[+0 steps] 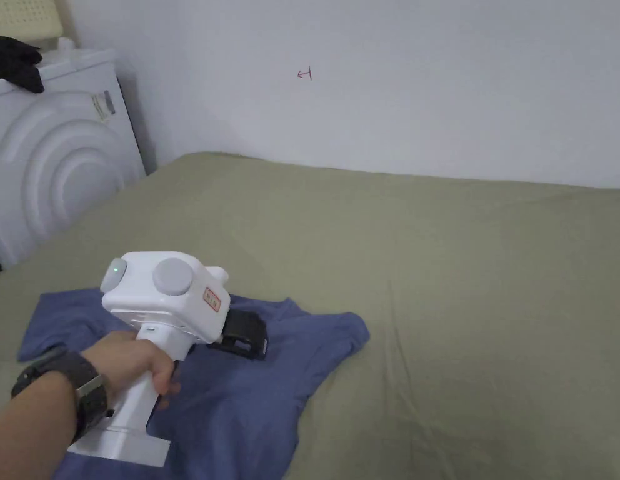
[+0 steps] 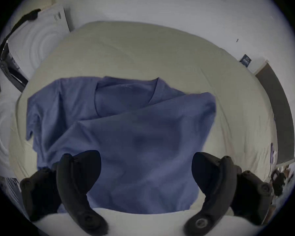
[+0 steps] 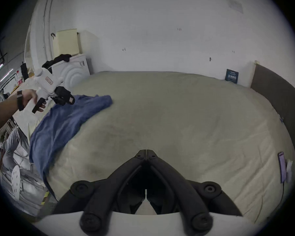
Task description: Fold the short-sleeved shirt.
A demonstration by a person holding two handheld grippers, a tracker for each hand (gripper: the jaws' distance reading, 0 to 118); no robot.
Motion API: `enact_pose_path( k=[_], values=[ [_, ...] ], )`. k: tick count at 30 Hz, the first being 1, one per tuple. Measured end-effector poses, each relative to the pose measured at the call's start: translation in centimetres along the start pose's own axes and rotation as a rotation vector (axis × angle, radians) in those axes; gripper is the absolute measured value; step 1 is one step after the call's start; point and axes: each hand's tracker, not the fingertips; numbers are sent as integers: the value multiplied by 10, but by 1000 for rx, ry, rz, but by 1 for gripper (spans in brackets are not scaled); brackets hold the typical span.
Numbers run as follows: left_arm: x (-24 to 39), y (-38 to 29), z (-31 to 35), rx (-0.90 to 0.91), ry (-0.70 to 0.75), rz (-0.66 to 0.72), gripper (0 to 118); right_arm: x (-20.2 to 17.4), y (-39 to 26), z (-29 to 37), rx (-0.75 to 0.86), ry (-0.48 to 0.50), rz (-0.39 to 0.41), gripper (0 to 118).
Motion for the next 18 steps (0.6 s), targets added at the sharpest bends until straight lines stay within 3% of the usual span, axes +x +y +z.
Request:
enact_pose_path(
  k=[5,9,11,13,14,18],
  values=[
    [-7,-18,-44,-62,-9,134,108,4,-10,-6,-32,19,-33,1],
    [-2,-31,-45,4,23,74,102,-2,-15,-5,-34,44,-18,1],
    [-2,-33,-35,50,66,16,65,-8,-16,-1,-26,50,14,1],
    [-8,-34,-25,74,-73,41,0,-12,-17,2,-23,64,20,1],
    [-9,-31,-24,68,-24,83,0,-13,-18,2,-25,71,18,1],
    [1,-31,-12,105,-71,74,0,-15,-21,11,-34,82,15,1]
  ],
)
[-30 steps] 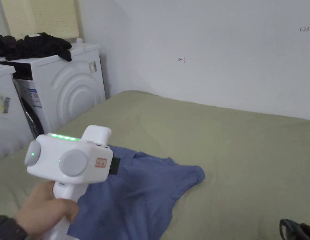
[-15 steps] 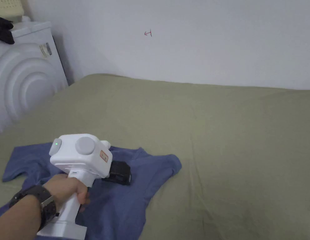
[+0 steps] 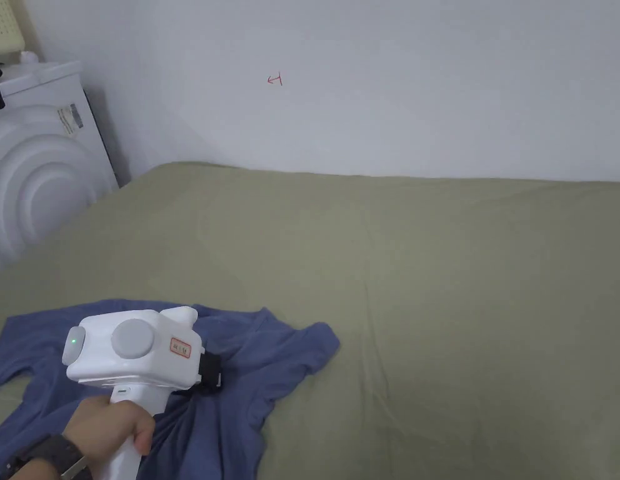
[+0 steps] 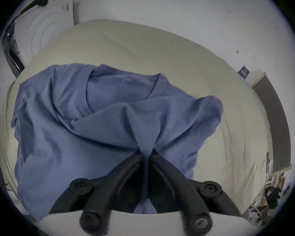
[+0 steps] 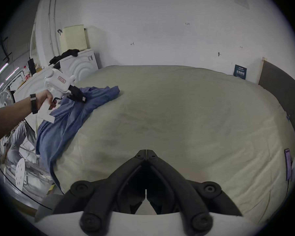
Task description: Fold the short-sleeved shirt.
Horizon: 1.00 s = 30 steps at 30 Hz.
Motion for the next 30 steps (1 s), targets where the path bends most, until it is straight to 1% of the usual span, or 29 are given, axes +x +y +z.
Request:
enact_pose_path(
  k=[5,9,10,12,15,18,22,26,28,30],
  values=[
    [33,17,18,37,13,-64,0,6,0,19,16,-4,1,1],
    [75,29,23,47,-75,-102,0,18,-1,35,34,-10,-46,1],
    [91,32,22,41,-112,-120,0,21,-2,40,36,-15,-54,1],
    [126,37,13,24,-115,-188,0,26,-5,50,43,-31,-56,1],
    [195,39,-5,-21,-147,-286,0,38,-8,70,56,-61,-60,1],
    [276,34,-21,-47,-242,-369,0,52,-9,92,80,-98,-89,1],
    [396,10,-34,-86,-370,-530,0,73,-12,127,114,-157,-129,1],
    [506,-30,-24,-120,-525,-690,0,90,-20,158,140,-234,-149,1],
    [549,-55,-13,-135,-599,-791,0,100,-25,170,141,-261,-169,1],
    [580,-78,-1,-162,-678,-864,0,106,-30,177,141,-286,-185,1]
  ],
)
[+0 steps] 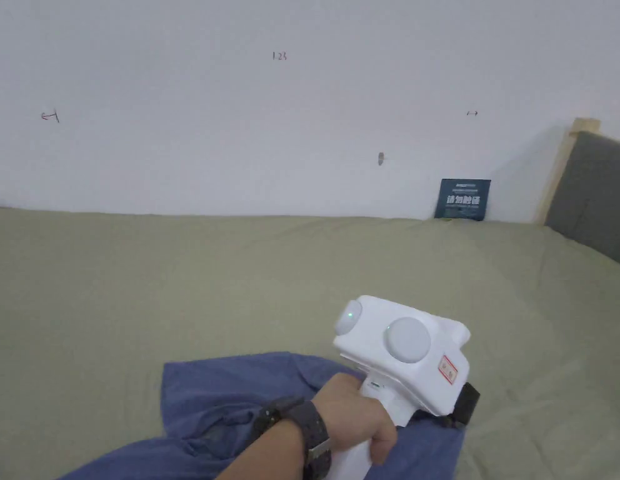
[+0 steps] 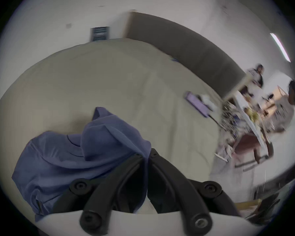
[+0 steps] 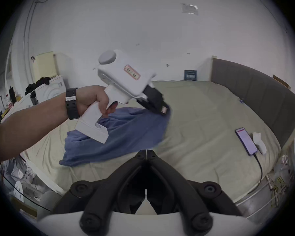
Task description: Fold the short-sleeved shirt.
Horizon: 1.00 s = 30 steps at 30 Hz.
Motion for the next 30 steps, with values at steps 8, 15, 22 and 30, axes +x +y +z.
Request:
enact_pose_path(
  k=[8,15,22,30],
  values=[
    [68,-10,-39,-115,-98,-168,0,14,-12,9,-12,-16,-50,1],
    [-2,-32,16,22,0,120,112,12,-8,10,5,19,-40,2],
    [-62,-160,205,292,450,404,104,25,10,-12,26,-5,-43,2],
    [-1,-322,315,569,906,630,0,5,29,-38,60,52,-26,2]
  ],
)
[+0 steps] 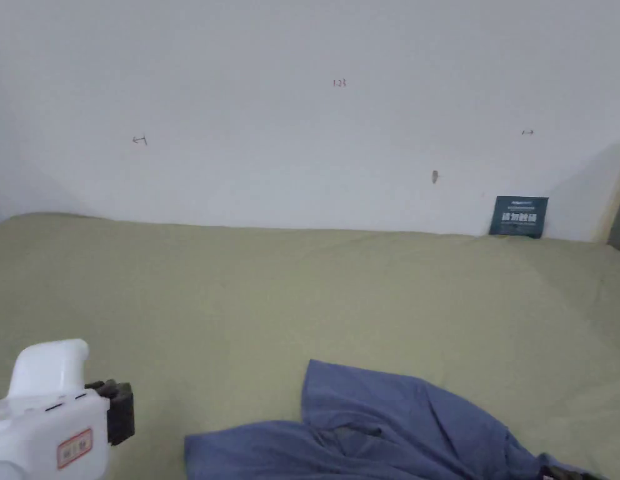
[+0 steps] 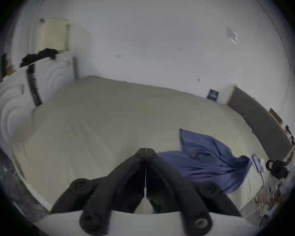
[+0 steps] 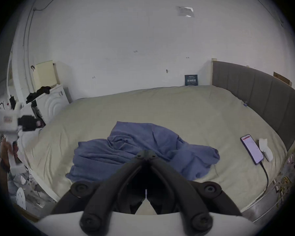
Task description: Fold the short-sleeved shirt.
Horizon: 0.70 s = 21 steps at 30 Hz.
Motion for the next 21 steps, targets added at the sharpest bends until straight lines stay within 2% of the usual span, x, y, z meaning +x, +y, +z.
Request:
enact_pose_path(
  k=[3,7,11,14,15,16,17,18,19,21],
  values=[
    [-14,-30,30,-13,14,19,0,-8,-4,-8,-20,17,13,2],
    [-18,-63,34,-100,-12,27,0,-13,-12,-12,-44,42,6,2],
    [-12,-66,3,-160,-37,24,0,-13,-14,-13,-59,39,14,2],
    [-3,-52,-38,-174,-61,-74,2,-4,-12,-13,-53,22,6,2],
    [2,-45,-53,-180,-44,-104,19,0,-11,-14,-52,13,2,2],
    [5,-37,-69,-183,-40,-141,68,5,-11,-14,-52,1,1,2],
    [10,-29,-84,-186,-41,-144,105,9,-10,-15,-54,-18,0,2],
    [15,-21,-102,-209,-46,-151,118,14,-9,-15,-56,-37,-4,2],
    [20,-15,-123,-262,-91,-166,118,19,-8,-15,-61,-50,-10,2],
    [24,-7,-152,-248,-149,-179,118,28,-8,-15,-66,-63,-24,2]
  ],
)
